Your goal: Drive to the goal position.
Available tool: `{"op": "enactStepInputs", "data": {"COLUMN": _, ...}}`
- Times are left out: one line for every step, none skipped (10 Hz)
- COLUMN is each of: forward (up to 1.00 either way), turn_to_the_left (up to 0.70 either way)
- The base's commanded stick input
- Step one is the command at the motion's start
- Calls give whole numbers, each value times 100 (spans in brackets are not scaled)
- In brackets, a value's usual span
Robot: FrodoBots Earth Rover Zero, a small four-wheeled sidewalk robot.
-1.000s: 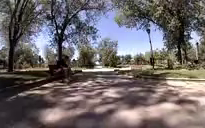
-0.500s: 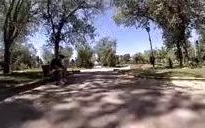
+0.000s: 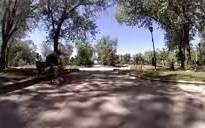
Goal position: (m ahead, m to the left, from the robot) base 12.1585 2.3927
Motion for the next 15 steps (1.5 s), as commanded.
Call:
{"op": "enactStepInputs", "data": {"forward": 70, "turn_to_the_left": 1}}
{"op": "enactStepInputs", "data": {"forward": 70, "turn_to_the_left": 1}}
{"op": "enactStepInputs", "data": {"forward": 70, "turn_to_the_left": 1}}
{"op": "enactStepInputs", "data": {"forward": 70, "turn_to_the_left": 1}}
{"op": "enactStepInputs", "data": {"forward": 70, "turn_to_the_left": 1}}
{"op": "enactStepInputs", "data": {"forward": 70, "turn_to_the_left": 1}}
{"op": "enactStepInputs", "data": {"forward": 70, "turn_to_the_left": 1}}
{"op": "enactStepInputs", "data": {"forward": 70, "turn_to_the_left": 1}}
{"op": "enactStepInputs", "data": {"forward": 70, "turn_to_the_left": 1}}
{"op": "enactStepInputs", "data": {"forward": 70, "turn_to_the_left": 1}}
{"op": "enactStepInputs", "data": {"forward": 70, "turn_to_the_left": 1}}
{"op": "enactStepInputs", "data": {"forward": 70, "turn_to_the_left": 1}}
{"op": "enactStepInputs", "data": {"forward": 70, "turn_to_the_left": 1}}
{"op": "enactStepInputs", "data": {"forward": 70, "turn_to_the_left": 1}}
{"op": "enactStepInputs", "data": {"forward": 70, "turn_to_the_left": 1}}
